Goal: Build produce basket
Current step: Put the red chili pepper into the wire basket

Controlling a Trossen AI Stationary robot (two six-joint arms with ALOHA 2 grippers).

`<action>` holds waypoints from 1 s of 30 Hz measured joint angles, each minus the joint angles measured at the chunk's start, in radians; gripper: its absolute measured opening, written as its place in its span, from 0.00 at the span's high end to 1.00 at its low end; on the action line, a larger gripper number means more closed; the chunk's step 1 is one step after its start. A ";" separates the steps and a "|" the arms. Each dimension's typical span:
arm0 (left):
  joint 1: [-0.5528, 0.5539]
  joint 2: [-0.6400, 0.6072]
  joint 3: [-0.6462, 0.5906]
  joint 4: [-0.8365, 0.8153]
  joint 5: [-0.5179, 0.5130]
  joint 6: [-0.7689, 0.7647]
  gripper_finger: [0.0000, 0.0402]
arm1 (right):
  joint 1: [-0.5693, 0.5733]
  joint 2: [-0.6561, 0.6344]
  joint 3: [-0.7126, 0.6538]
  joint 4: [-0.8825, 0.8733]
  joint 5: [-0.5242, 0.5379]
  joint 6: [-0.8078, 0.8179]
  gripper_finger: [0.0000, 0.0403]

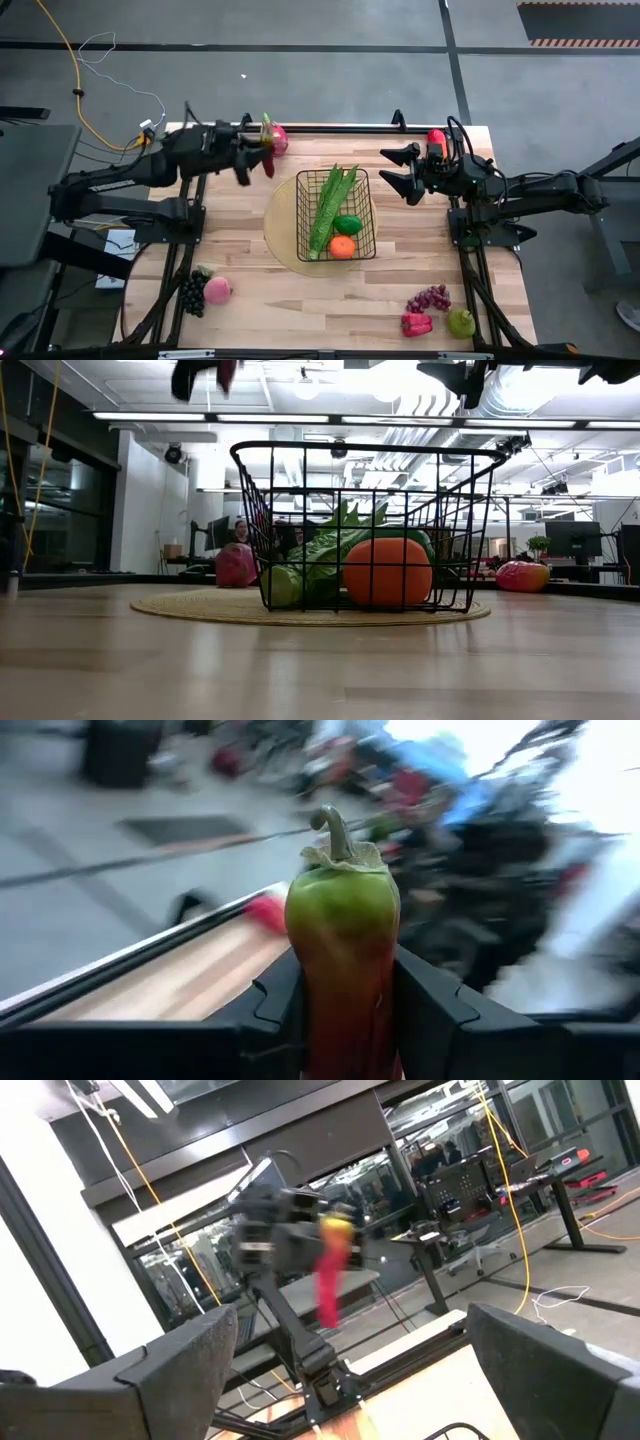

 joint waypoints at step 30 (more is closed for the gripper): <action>-0.361 0.067 0.000 0.221 -0.255 0.220 0.74 | 0.000 0.000 0.000 0.000 -0.024 0.000 0.05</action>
